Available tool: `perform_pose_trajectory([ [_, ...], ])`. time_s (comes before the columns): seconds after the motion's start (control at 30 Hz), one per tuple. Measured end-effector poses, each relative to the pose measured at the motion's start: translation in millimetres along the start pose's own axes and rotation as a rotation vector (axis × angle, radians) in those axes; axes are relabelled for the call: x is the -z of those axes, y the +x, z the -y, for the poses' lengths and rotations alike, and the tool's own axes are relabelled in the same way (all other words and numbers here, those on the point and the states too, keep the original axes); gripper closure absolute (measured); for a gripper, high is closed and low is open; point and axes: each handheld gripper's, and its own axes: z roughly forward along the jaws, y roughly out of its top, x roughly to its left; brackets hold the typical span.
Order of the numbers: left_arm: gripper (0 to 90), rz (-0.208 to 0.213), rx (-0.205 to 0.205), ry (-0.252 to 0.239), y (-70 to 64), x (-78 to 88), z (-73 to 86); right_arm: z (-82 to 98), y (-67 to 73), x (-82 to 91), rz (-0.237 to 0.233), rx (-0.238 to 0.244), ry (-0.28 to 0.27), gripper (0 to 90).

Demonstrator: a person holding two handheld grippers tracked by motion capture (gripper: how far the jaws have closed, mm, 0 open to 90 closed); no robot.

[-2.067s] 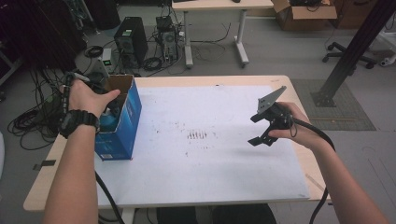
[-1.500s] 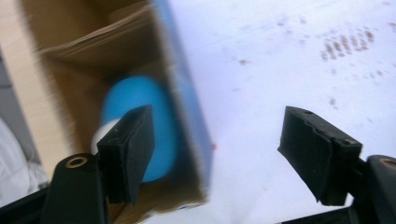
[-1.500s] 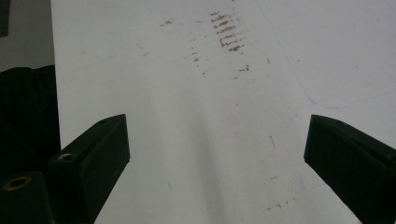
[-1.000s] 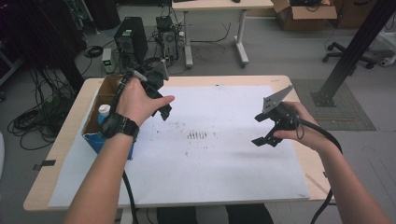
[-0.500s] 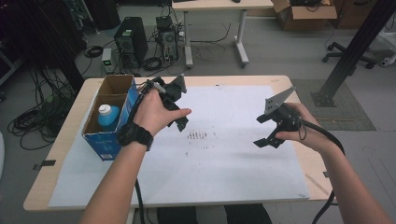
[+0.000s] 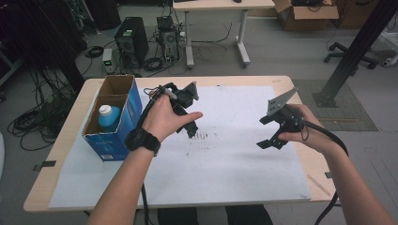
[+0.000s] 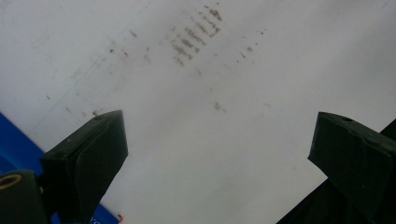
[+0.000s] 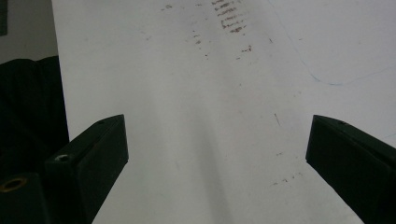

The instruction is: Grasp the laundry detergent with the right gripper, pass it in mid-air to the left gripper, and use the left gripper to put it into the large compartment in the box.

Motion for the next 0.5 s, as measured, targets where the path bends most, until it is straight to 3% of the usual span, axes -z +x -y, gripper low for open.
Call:
perform_pose_trajectory([
  [0.5,4.8,0.003,-0.009,-0.001,-1.7,1.3,2.0,-1.6,1.4,-1.5,0.003,0.005,0.005,4.9],
])
